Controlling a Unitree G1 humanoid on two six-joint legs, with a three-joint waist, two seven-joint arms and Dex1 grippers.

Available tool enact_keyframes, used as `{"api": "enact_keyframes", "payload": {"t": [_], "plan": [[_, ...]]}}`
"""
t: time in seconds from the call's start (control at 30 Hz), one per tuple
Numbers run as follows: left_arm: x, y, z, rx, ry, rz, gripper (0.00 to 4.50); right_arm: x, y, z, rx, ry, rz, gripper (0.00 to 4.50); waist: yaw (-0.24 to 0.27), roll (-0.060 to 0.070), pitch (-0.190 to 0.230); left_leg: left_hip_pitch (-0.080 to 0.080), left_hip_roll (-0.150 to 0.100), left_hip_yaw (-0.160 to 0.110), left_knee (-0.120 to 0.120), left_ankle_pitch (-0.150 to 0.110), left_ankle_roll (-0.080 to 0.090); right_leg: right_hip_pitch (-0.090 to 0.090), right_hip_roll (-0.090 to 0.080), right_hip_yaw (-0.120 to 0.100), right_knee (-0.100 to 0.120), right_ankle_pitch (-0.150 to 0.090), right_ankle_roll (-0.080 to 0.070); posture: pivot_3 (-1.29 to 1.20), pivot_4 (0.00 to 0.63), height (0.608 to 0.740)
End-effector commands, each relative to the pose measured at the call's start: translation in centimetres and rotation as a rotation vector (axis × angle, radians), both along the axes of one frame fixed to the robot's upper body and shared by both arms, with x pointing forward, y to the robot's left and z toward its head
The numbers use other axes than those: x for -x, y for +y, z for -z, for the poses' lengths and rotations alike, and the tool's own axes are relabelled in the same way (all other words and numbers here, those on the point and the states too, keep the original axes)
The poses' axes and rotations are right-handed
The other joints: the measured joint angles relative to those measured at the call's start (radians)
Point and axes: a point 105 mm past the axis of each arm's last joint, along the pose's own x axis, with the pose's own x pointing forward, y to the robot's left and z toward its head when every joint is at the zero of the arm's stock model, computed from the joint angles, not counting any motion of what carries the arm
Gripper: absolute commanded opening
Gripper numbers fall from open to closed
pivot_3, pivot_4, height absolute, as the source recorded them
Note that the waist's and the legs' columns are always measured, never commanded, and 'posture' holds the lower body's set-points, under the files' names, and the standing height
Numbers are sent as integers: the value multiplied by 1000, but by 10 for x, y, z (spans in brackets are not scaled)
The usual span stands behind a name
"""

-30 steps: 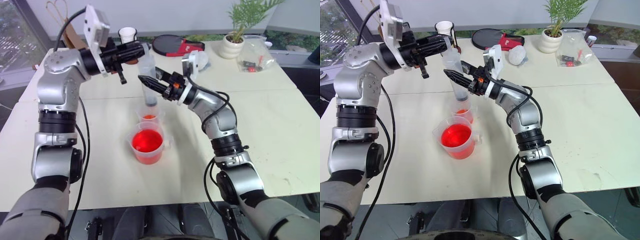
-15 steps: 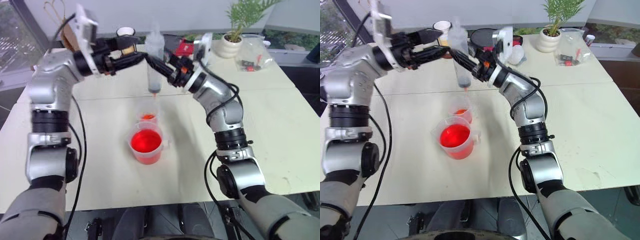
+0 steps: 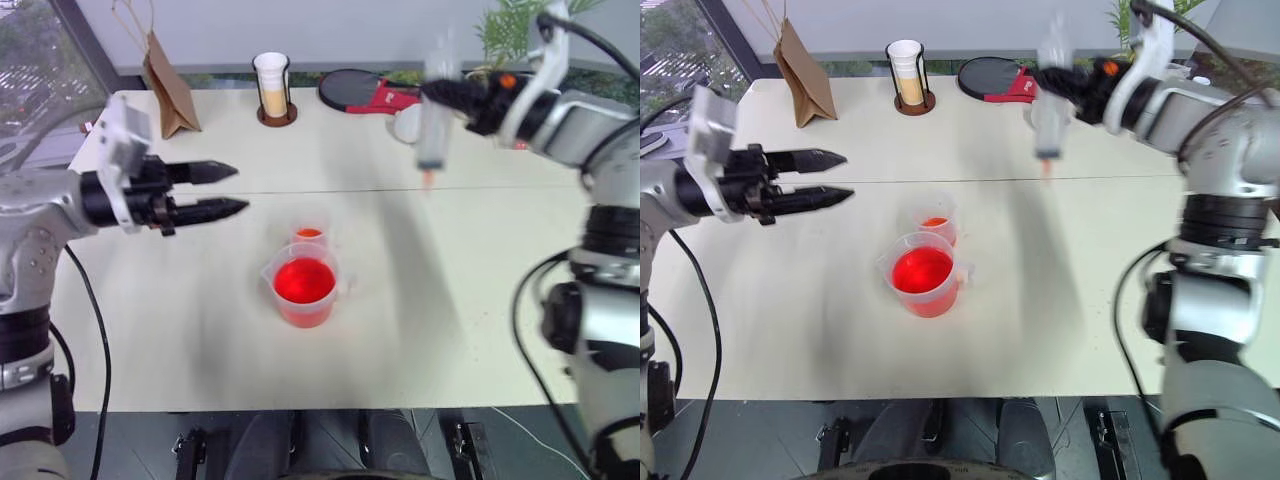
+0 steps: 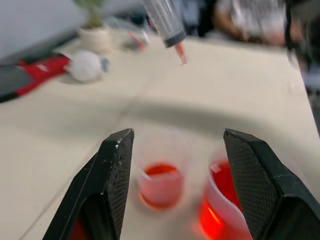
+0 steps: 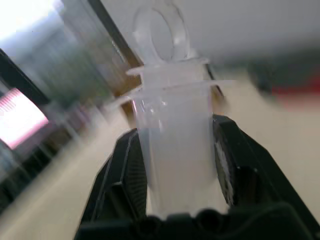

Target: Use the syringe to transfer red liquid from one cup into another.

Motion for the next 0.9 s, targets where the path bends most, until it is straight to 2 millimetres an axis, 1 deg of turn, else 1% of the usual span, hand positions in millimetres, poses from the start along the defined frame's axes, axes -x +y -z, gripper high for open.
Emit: {"api": "enact_keyframes", "payload": {"t": [0.03, 0.13, 0.2, 0.33, 0.4, 0.6, 0.67, 0.7, 0.8, 0.83, 0.9], "plan": [[17, -25, -7, -2, -44, 109, 2892, 16, -35, 45, 69, 313, 100, 1531, 1, 0, 0, 0, 0, 0, 0, -1, 2, 0, 0, 0, -1, 0, 0, 0, 150, 739], [23, -39, -1, -25, -29, 189, 2892, 35, -45, 73, 100, 483, 89, 1531, -5, 1, 1, 0, 0, 1, 0, -1, 3, 0, 0, 0, 0, 0, 0, 0, 150, 739], [24, -44, 2, -37, -12, 230, 2892, 43, -46, 85, 112, 560, 72, 1531, -12, 1, 0, 0, 1, 4, 0, -1, 3, -2, 1, 0, 1, 0, 0, 0, 150, 739], [19, -53, 8, -85, -25, 283, 2892, 44, -51, 106, 104, 649, 105, 1531, -14, 1, 0, 0, 2, 5, 0, -1, 3, -2, 4, 0, 1, 0, 0, 0, 150, 739], [15, -57, 7, -65, -31, 290, 2892, 43, -56, 117, 118, 677, 142, 1531, -7, 1, 0, 0, 2, 5, 1, -1, 3, -2, 4, 0, 1, 0, 0, 0, 150, 739], [13, -62, 9, -44, -25, 296, 2892, 39, -60, 138, 122, 724, 198, 1531, -3, 1, 0, 0, 1, 5, 2, -1, 2, -1, 3, 0, 1, 0, 1, 0, 150, 739], [13, -62, 8, -35, -25, 295, 2938, 37, -62, 147, 132, 737, 230, 2512, -4, 1, 0, 0, 1, 5, 2, 0, 1, -1, 3, 0, 1, 0, 1, 0, 150, 739], [12, -62, 8, -32, -27, 292, 2938, 36, -62, 149, 132, 740, 240, 2768, -4, 1, 0, 0, 1, 5, 2, 1, 0, -1, 3, 0, 1, 0, 1, 0, 150, 739], [9, -60, 6, -24, -28, 272, 2938, 32, -59, 147, 128, 719, 243, 4257, -4, -1, -1, 0, 1, 4, 2, 1, -1, -1, 3, 0, 1, 0, 1, 0, 150, 739], [8, -58, 5, -23, -29, 265, 2938, 31, -58, 146, 125, 716, 242, 4425, -4, -1, -1, 1, 1, 4, 2, 1, -1, 0, 3, 0, 1, 0, 1, 0, 150, 739], [5, -54, 4, -10, -21, 240, 2938, 30, -58, 142, 123, 683, 234, 4425, -3, -1, -1, 2, 1, 4, 2, 0, 0, 2, 3, 0, 1, 0, 1, 0, 150, 739]]}}
